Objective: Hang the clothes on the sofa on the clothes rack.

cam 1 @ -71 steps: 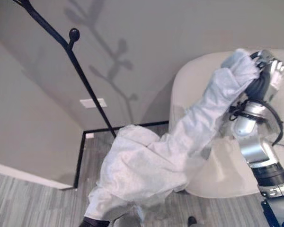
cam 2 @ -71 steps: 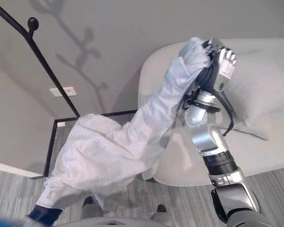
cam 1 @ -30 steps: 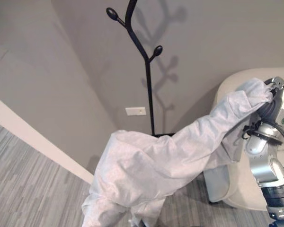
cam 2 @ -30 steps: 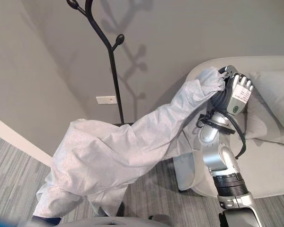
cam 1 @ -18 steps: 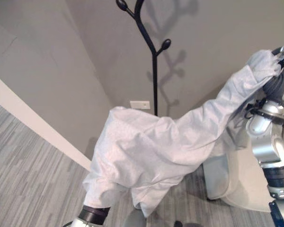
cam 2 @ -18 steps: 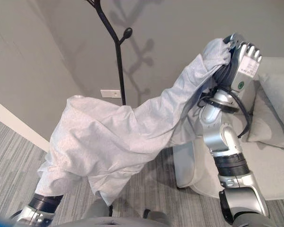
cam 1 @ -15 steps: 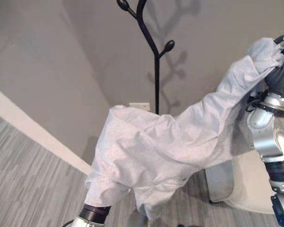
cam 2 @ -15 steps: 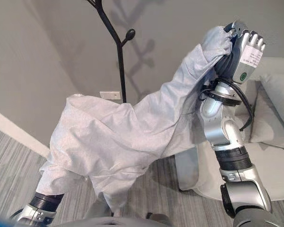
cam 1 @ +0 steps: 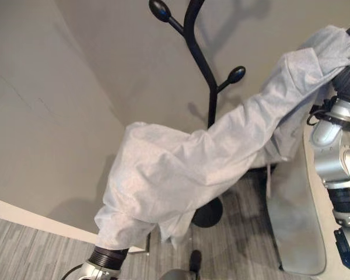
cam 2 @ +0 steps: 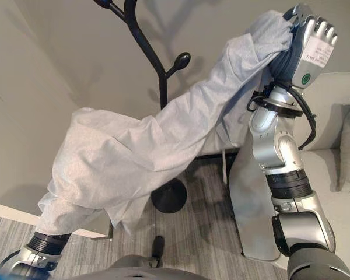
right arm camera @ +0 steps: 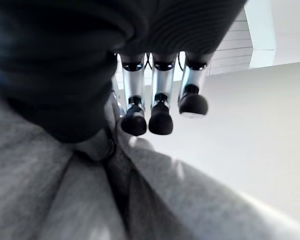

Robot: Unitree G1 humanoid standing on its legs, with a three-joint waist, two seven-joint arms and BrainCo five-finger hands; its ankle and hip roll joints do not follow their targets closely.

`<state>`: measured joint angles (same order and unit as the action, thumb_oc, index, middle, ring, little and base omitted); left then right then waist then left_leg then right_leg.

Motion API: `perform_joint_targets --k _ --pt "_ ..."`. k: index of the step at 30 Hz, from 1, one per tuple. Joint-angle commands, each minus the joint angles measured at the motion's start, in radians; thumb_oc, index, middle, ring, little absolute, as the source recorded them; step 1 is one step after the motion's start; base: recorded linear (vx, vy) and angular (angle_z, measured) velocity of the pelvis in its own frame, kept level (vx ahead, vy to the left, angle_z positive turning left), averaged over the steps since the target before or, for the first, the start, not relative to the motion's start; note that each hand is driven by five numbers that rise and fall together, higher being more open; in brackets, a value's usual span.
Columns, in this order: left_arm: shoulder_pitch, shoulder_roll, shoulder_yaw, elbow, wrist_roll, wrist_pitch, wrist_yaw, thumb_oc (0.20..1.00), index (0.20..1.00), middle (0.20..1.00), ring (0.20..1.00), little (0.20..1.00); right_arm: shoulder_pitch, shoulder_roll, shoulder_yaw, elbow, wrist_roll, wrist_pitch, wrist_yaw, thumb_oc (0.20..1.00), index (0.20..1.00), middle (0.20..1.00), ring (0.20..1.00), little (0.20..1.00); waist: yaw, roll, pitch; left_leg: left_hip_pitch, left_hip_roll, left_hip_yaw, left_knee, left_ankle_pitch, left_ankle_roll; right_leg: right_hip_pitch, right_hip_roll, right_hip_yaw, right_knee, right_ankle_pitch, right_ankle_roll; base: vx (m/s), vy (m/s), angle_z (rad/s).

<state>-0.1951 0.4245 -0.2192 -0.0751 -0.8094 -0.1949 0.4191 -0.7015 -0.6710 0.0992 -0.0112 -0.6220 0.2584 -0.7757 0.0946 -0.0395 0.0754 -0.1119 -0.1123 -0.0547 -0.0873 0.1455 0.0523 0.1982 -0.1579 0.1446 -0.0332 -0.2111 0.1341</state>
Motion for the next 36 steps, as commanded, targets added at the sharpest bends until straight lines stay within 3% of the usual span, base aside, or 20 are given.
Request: perform_joint_targets --k 1,8,9,10,13,14,15,16,21,26,28,29,36 --pt "0.013 0.116 0.097 -0.065 0.069 0.002 -0.025 0.200 0.200 0.200 0.200 0.200 -0.141 -0.165 0.016 0.045 -0.003 0.016 -0.002 0.200 0.200 0.200 0.200 0.200 0.001 -0.015 -0.087 -0.004 0.108 0.011 0.014 -0.083 -0.055 -0.046 0.065 -0.024 -0.018 0.149 -0.032 0.07 0.026 -0.18" --pt "0.018 0.311 0.131 -0.077 -0.002 0.008 -0.058 0.200 0.200 0.200 0.200 0.200 -0.220 -0.285 0.085 0.082 0.018 -0.001 0.048 0.200 0.200 0.200 0.200 0.200 0.001 -0.018 -0.103 0.024 0.105 0.008 0.000 -0.089 -0.060 -0.031 0.060 -0.046 -0.026 0.164 -0.012 0.04 0.008 -0.06" --pt "0.007 0.389 0.122 -0.075 -0.041 0.000 -0.061 0.200 0.200 0.200 0.200 0.200 -0.253 -0.311 0.120 0.107 0.062 -0.021 0.057 0.200 0.200 0.200 0.200 0.200 0.003 -0.022 -0.109 0.029 0.104 0.004 0.000 -0.092 -0.061 -0.029 0.058 -0.053 -0.026 0.169 -0.006 0.04 0.003 0.02" --pt "0.006 0.389 0.123 -0.074 -0.043 0.000 -0.062 0.200 0.200 0.200 0.200 0.200 -0.257 -0.311 0.123 0.111 0.064 -0.023 0.055 0.200 0.200 0.200 0.200 0.200 0.003 -0.022 -0.109 0.029 0.104 0.003 0.000 -0.092 -0.061 -0.029 0.058 -0.053 -0.026 0.169 -0.006 0.04 0.000 0.04" --pt "-0.058 0.510 0.085 -0.050 -0.090 -0.001 -0.055 0.200 0.200 0.200 0.200 0.200 -0.313 -0.336 0.190 0.164 0.153 -0.052 0.077 0.200 0.200 0.200 0.200 0.200 0.006 -0.027 -0.114 0.033 0.102 -0.002 0.000 -0.094 -0.063 -0.028 0.054 -0.063 -0.023 0.179 0.005 0.01 0.003 0.04" --pt "-0.062 0.510 0.083 -0.047 -0.091 -0.002 -0.056 0.200 0.200 0.200 0.200 0.200 -0.317 -0.337 0.193 0.169 0.155 -0.053 0.075 0.200 0.200 0.200 0.200 0.200 0.006 -0.027 -0.113 0.032 0.101 -0.002 0.000 -0.093 -0.063 -0.028 0.054 -0.064 -0.023 0.179 0.005 0.05 0.001 0.14" --pt "-0.175 0.579 0.017 0.015 -0.107 0.003 -0.031 0.200 0.200 0.200 0.200 0.200 -0.375 -0.346 0.262 0.228 0.246 -0.076 0.099 0.200 0.200 0.200 0.200 0.200 0.003 -0.035 -0.120 0.038 0.097 -0.006 0.000 -0.104 -0.066 -0.024 0.048 -0.072 -0.017 0.186 0.011 0.05 -0.002 0.21" --pt "-0.226 0.588 -0.018 0.045 -0.107 0.009 -0.022 0.200 0.200 0.200 0.200 0.200 -0.402 -0.347 0.289 0.249 0.275 -0.084 0.109 0.200 0.200 0.200 0.200 0.200 0.001 -0.039 -0.122 0.038 0.095 -0.009 0.000 -0.106 -0.067 -0.025 0.045 -0.073 -0.013 0.192 0.013 0.05 -0.002 0.20" --pt "-0.433 0.568 -0.155 0.171 -0.091 0.038 -0.012 0.200 0.200 0.200 0.200 0.200 -0.505 -0.342 0.397 0.354 0.349 -0.100 0.148 0.200 0.200 0.200 0.200 0.200 -0.001 -0.045 -0.126 0.039 0.090 -0.015 0.000 -0.106 -0.069 -0.031 0.040 -0.080 -0.001 0.210 0.019 0.02 0.006 0.10" --pt "-0.678 0.455 -0.299 0.370 -0.092 0.067 0.003 0.200 0.200 0.200 0.200 0.200 -0.669 -0.295 0.525 0.547 0.433 -0.096 0.168 0.200 0.200 0.200 0.200 0.200 0.007 -0.046 -0.117 0.037 0.085 -0.024 0.000 -0.107 -0.067 -0.046 0.032 -0.083 0.014 0.240 0.026 0.04 0.016 0.05" --pt "-0.742 0.403 -0.336 0.439 -0.089 0.072 0.001 0.200 0.200 0.200 0.200 0.200 -0.740 -0.270 0.575 0.654 0.457 -0.090 0.177 0.200 0.200 0.200 0.200 0.200 0.011 -0.048 -0.118 0.034 0.079 -0.026 0.000 -0.104 -0.068 -0.048 0.026 -0.080 0.011 0.286 0.033 0.05 0.017 -0.05" --pt "-0.801 0.356 -0.373 0.513 -0.084 0.080 -0.004 0.200 0.200 0.200 0.200 0.200 -0.806 -0.242 0.609 0.780 0.497 -0.093 0.180 0.200 0.200 0.200 0.200 0.200 0.013 -0.051 -0.122 0.029 0.072 -0.026 0.000 -0.099 -0.072 -0.050 0.023 -0.073 0.005 0.337 0.039 0.05 0.016 -0.01" --pt "-0.988 0.225 -0.409 0.776 -0.083 0.103 -0.017 0.200 0.200 0.200 0.200 0.200 -0.965 -0.227 0.704 1.094 0.543 -0.088 0.210 0.200 0.200 0.200 0.200 0.200 0.023 -0.056 -0.135 0.003 0.057 -0.031 0.000 -0.091 -0.081 -0.056 0.017 -0.079 -0.029 0.431 0.056 0.04 0.017 0.07"
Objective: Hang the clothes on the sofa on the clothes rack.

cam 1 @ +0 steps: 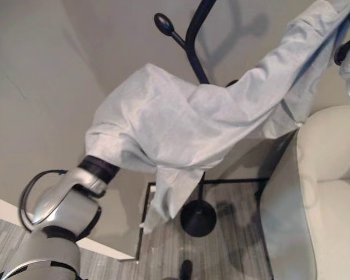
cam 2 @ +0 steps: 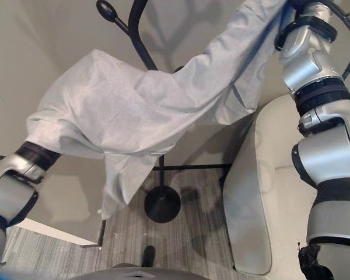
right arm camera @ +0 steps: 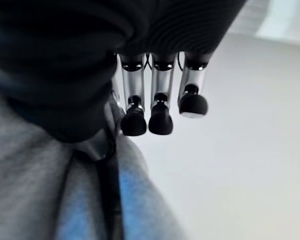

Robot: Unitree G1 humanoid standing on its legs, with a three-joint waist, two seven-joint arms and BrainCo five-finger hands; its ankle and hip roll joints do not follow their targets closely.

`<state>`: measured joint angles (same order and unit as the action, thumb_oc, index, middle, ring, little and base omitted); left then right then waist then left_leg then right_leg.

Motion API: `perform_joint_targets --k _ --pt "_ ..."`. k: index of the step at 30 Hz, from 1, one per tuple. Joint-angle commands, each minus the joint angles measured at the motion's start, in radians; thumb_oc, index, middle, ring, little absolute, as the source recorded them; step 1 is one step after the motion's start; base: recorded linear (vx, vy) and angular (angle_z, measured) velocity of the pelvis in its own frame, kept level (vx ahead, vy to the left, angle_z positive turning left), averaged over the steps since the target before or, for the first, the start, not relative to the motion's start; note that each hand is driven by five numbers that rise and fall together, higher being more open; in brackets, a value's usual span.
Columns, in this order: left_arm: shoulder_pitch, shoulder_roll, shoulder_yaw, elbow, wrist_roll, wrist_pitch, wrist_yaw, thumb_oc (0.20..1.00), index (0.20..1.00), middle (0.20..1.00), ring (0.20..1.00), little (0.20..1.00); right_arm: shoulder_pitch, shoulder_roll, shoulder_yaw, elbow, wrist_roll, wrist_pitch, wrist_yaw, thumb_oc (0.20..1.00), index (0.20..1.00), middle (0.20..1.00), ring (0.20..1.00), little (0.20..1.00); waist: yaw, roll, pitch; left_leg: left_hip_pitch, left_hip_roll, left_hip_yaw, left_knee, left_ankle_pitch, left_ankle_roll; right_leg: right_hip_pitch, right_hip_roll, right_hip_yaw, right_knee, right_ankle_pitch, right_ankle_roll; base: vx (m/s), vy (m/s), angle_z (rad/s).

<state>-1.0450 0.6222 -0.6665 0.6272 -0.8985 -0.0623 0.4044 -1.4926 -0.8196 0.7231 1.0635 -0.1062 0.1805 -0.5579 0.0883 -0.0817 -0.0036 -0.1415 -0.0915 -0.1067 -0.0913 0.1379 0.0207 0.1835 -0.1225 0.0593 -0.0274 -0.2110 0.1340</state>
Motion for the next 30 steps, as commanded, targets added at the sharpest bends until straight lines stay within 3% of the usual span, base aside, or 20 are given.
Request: perform_joint_targets --k 1,7,12,19,21,30 --pt "-0.161 0.015 0.037 0.106 0.011 -0.024 -0.004 0.200 0.200 0.200 0.200 0.200 -0.192 -0.084 0.091 0.055 0.034 -0.009 -0.003 0.200 0.200 0.200 0.200 0.200 0.032 -0.015 -0.058 0.030 0.032 0.018 0.004 -0.085 -0.050 -0.041 -0.019 0.004 -0.040 0.440 0.059 0.07 0.036 0.14" --pt "-0.263 -0.056 0.059 0.364 0.049 0.013 -0.042 0.200 0.200 0.200 0.200 0.200 -0.243 -0.110 0.152 0.232 0.041 -0.005 0.066 0.200 0.200 0.200 0.200 0.200 0.045 -0.031 -0.067 0.031 0.015 0.011 0.004 -0.090 -0.056 -0.026 -0.031 -0.025 -0.048 0.492 0.071 0.06 0.018 0.16" --pt "-0.231 -0.074 0.102 0.425 0.064 0.027 -0.060 0.200 0.200 0.200 0.200 0.200 -0.153 -0.074 0.103 0.226 0.014 0.001 0.091 0.200 0.200 0.200 0.200 0.200 0.050 -0.028 -0.063 0.030 0.009 0.007 0.004 -0.094 -0.053 -0.024 -0.037 -0.034 -0.046 0.496 0.073 0.03 0.028 0.16" --pt "-0.053 -0.113 0.133 0.355 0.065 0.021 -0.089 0.200 0.200 0.200 0.200 0.200 0.115 0.053 -0.047 0.199 0.010 -0.002 0.115 0.200 0.200 0.200 0.200 0.200 0.069 -0.014 -0.038 -0.002 0.002 0.009 0.004 -0.096 -0.041 -0.045 -0.048 -0.038 -0.053 0.481 0.071 0.00 0.041 -0.02" --pt "0.038 -0.130 0.148 0.283 0.027 0.009 -0.095 0.200 0.200 0.200 0.200 0.200 0.210 0.106 -0.087 0.175 0.021 -0.008 0.122 0.200 0.200 0.200 0.200 0.200 0.076 -0.009 -0.019 -0.023 0.002 0.012 0.004 -0.095 -0.036 -0.062 -0.051 -0.036 -0.051 0.477 0.070 -0.04 0.036 -0.12" --pt "0.317 -0.141 0.161 -0.014 -0.115 -0.034 -0.098 0.200 0.200 0.200 0.200 0.200 0.442 0.191 -0.167 0.015 0.020 -0.012 0.102 0.200 0.200 0.200 0.200 0.200 0.073 -0.006 0.005 -0.029 0.004 0.032 0.004 -0.102 -0.026 -0.076 -0.056 -0.033 -0.043 0.470 0.066 -0.02 0.017 -0.08"
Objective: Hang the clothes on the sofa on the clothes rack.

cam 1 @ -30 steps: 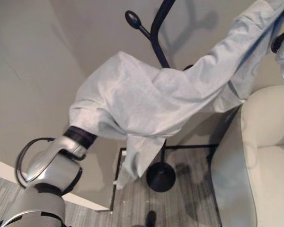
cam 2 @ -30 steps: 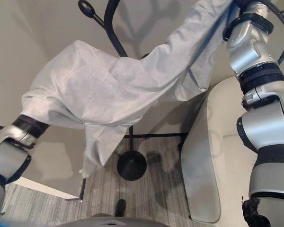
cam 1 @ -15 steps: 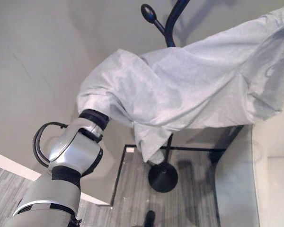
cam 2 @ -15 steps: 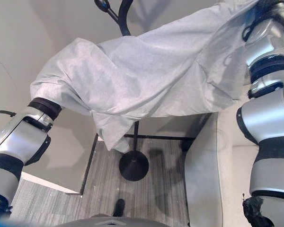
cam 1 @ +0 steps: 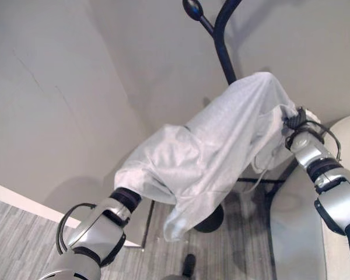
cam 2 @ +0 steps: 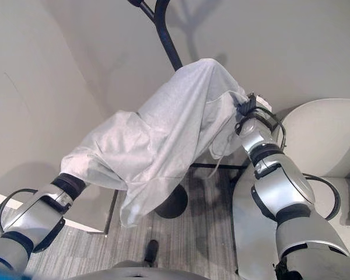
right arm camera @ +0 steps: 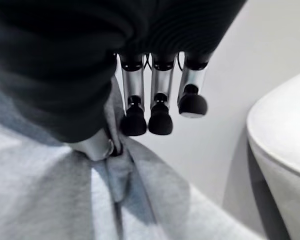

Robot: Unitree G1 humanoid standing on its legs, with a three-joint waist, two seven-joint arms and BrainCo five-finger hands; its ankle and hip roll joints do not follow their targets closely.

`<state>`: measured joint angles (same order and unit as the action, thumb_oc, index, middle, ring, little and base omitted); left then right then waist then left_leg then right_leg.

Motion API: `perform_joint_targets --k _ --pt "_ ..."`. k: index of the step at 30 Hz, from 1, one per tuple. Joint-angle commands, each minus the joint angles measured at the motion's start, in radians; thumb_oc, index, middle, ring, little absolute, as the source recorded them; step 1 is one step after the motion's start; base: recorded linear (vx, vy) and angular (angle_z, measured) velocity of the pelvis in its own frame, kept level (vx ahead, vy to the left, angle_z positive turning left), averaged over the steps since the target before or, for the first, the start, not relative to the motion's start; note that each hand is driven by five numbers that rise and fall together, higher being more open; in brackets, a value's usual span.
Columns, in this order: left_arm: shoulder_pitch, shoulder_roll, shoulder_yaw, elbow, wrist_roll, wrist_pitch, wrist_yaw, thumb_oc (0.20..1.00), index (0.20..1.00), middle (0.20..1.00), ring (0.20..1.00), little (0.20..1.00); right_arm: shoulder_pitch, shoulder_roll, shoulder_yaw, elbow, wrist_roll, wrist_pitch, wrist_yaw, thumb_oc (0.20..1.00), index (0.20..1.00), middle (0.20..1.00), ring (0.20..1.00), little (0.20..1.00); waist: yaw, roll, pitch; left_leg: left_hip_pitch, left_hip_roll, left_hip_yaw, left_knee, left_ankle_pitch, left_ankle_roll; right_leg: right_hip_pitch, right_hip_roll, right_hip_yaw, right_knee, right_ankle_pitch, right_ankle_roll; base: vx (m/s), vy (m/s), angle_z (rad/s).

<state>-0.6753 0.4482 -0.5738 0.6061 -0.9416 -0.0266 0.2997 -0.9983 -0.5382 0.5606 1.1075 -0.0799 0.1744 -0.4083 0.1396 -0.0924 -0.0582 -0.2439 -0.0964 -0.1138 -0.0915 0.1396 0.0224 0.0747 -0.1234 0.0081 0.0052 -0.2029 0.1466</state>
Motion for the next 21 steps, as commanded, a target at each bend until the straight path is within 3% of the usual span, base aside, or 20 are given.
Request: perform_joint_targets --k 1,4,5,6,13,21 --pt "-0.023 0.031 0.071 -0.026 -0.086 -0.074 0.009 0.200 0.200 0.200 0.200 0.200 -0.032 -0.080 -0.016 -0.050 -0.005 -0.007 -0.056 0.200 0.200 0.200 0.200 0.200 0.020 0.006 0.063 0.075 0.009 0.042 0.004 -0.105 -0.027 0.032 -0.055 0.019 -0.074 0.461 0.053 0.00 0.000 0.00" --pt "0.119 -0.016 0.110 -0.122 -0.101 -0.088 0.018 0.200 0.200 0.200 0.200 0.200 0.082 -0.031 -0.071 -0.174 -0.011 -0.013 -0.088 0.200 0.200 0.200 0.200 0.200 0.005 0.005 0.070 0.088 0.015 0.052 0.004 -0.113 -0.022 0.032 -0.055 0.025 -0.066 0.444 0.051 -0.03 0.025 -0.04" --pt "0.151 -0.033 0.123 -0.135 -0.090 -0.091 0.021 0.526 0.526 0.526 0.526 0.526 0.108 -0.019 -0.085 -0.200 -0.012 -0.015 -0.094 0.200 0.200 0.200 0.200 0.200 0.002 0.002 0.072 0.090 0.015 0.054 0.004 -0.114 -0.021 0.031 -0.055 0.025 -0.065 0.441 0.050 -0.04 0.008 -0.14" --pt "0.183 -0.052 0.135 -0.151 -0.078 -0.094 0.025 1.000 1.000 1.000 1.000 1.000 0.133 -0.004 -0.094 -0.229 -0.014 -0.021 -0.101 0.200 0.200 0.200 0.200 0.200 -0.001 0.001 0.074 0.091 0.016 0.054 0.004 -0.116 -0.020 0.029 -0.054 0.029 -0.062 0.442 0.051 -0.04 0.002 -0.12" --pt "0.480 -0.144 0.151 -0.241 0.060 -0.075 -0.053 1.000 1.000 1.000 1.000 1.000 0.377 0.161 -0.159 -0.399 -0.083 -0.082 -0.105 0.200 0.200 0.200 0.200 0.200 -0.010 -0.001 0.084 0.102 0.036 0.063 0.004 -0.125 -0.006 0.023 -0.045 0.038 -0.060 0.381 0.036 -0.04 -0.002 -0.11" --pt "0.606 -0.164 0.150 -0.145 0.110 -0.039 -0.103 1.000 1.000 1.000 1.000 1.000 0.494 0.285 -0.118 -0.342 -0.096 -0.115 -0.069 0.200 0.200 0.200 0.200 0.200 -0.015 0.031 0.086 0.113 0.031 0.060 0.004 -0.128 0.006 0.017 -0.053 0.042 -0.042 0.370 0.032 -0.02 0.029 -0.06"
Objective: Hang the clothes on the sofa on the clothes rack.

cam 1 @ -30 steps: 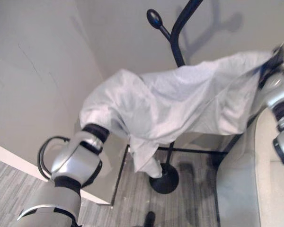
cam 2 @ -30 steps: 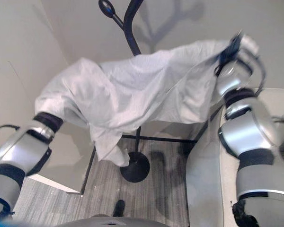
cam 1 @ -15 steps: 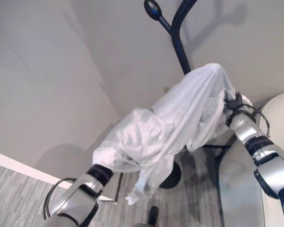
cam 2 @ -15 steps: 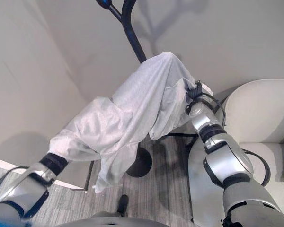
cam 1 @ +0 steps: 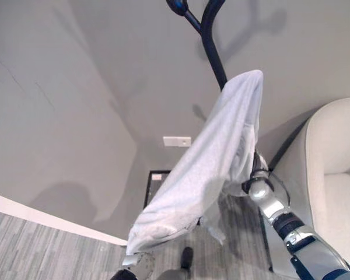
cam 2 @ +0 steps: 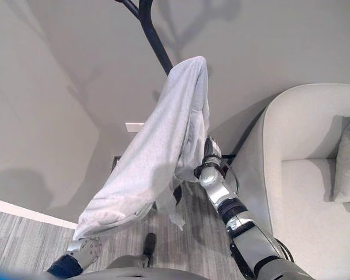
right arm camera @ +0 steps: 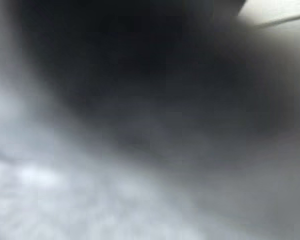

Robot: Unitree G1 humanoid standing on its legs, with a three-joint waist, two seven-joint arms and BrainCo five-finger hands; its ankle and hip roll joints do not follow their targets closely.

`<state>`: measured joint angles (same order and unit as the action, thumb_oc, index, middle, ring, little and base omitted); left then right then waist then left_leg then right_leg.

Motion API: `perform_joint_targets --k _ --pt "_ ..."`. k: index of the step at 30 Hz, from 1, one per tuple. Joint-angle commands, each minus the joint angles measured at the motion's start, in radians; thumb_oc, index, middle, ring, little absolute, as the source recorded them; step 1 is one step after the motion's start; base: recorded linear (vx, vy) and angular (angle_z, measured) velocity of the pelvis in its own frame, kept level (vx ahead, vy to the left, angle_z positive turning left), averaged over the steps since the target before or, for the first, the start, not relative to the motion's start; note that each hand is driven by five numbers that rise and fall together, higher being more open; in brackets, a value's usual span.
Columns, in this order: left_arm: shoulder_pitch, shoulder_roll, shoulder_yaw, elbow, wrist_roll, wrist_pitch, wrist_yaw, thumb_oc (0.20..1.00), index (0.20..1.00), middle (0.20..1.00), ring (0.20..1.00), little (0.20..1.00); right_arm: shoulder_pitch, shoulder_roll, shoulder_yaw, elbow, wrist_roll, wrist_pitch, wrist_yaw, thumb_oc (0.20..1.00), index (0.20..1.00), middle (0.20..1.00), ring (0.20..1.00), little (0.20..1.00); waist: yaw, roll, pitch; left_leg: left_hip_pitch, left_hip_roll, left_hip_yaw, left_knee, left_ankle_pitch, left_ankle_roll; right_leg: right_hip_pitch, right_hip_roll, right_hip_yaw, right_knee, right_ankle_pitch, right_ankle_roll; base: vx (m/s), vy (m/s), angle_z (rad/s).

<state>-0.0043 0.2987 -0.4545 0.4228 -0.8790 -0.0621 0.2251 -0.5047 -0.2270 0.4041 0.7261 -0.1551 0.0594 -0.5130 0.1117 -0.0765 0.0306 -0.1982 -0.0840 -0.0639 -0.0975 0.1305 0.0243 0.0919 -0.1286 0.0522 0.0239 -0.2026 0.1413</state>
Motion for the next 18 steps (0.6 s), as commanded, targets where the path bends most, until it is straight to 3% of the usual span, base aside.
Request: perform_joint_targets --k 1,18 --pt "-0.056 -0.021 0.025 0.063 0.064 -0.001 -0.034 1.000 1.000 1.000 1.000 1.000 0.009 -0.005 0.053 0.074 -0.022 -0.002 0.043 0.200 0.200 0.200 0.200 0.200 0.012 0.023 -0.002 0.070 0.016 0.009 0.010 -0.120 0.006 -0.002 -0.050 0.002 -0.058 0.370 0.037 -0.02 0.038 0.00" --pt "-0.050 -0.086 0.016 0.224 0.060 -0.001 -0.051 1.000 1.000 1.000 1.000 1.000 0.096 0.092 0.146 0.320 -0.087 0.025 0.104 0.200 0.200 0.200 0.200 0.200 -0.001 0.060 -0.001 0.081 -0.004 0.004 0.010 -0.121 0.016 -0.014 -0.070 0.007 -0.026 0.411 0.047 0.00 0.025 0.00"
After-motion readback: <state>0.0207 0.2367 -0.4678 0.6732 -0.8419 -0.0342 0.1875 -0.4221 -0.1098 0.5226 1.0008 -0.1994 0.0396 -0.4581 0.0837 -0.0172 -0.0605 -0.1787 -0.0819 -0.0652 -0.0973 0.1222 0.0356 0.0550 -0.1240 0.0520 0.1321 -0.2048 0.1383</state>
